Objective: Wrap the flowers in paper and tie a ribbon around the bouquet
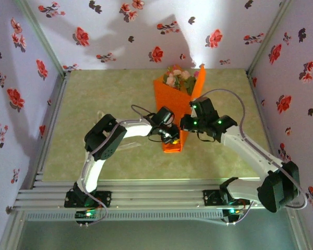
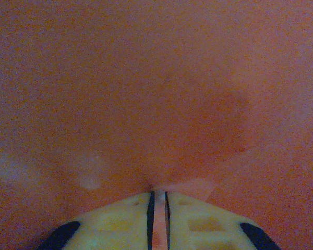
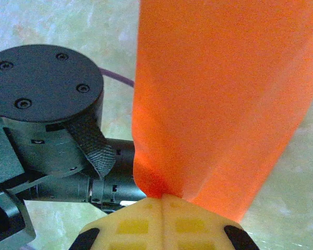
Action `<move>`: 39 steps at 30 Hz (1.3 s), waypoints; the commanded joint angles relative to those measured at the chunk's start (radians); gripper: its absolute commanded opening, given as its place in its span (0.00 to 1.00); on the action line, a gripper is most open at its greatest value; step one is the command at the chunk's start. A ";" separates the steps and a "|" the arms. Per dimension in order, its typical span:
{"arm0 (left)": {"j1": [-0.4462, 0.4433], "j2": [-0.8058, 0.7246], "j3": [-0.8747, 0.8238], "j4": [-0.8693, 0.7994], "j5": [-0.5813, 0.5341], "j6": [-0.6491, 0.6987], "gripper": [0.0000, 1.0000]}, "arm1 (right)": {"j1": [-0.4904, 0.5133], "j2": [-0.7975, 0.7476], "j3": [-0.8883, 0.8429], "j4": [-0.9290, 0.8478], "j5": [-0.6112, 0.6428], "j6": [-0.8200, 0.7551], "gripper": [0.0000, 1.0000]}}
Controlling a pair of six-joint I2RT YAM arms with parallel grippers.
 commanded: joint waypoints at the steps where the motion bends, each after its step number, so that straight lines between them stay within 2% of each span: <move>1: 0.009 -0.017 -0.017 0.017 -0.026 -0.001 0.16 | 0.008 0.009 0.028 0.036 -0.057 -0.030 0.00; 12: 0.082 -0.341 -0.196 0.115 -0.225 -0.112 0.37 | 0.008 0.056 0.017 0.098 -0.133 -0.024 0.00; 15: 0.113 -0.411 -0.256 0.129 -0.263 -0.159 0.40 | 0.011 0.071 0.013 0.117 -0.153 -0.025 0.00; 17: 0.139 -0.455 -0.274 0.142 -0.274 -0.160 0.46 | 0.014 0.084 0.013 0.128 -0.166 -0.027 0.00; 21: 0.173 -0.494 -0.212 0.096 -0.237 -0.070 0.57 | 0.022 0.120 0.017 0.154 -0.202 -0.034 0.00; 27: 0.198 -0.480 -0.094 -0.037 -0.140 0.116 0.65 | 0.047 0.187 0.035 0.169 -0.227 -0.055 0.00; 31: 0.209 -0.433 -0.032 -0.179 -0.084 0.223 0.65 | 0.056 0.209 0.033 0.187 -0.226 -0.049 0.00; 36: 0.211 -0.480 -0.077 -0.159 -0.104 0.267 0.66 | 0.069 0.236 0.035 0.187 -0.229 -0.054 0.00; 39: 0.212 -0.453 -0.056 -0.215 -0.088 0.301 0.66 | 0.078 0.246 0.032 0.193 -0.231 -0.054 0.00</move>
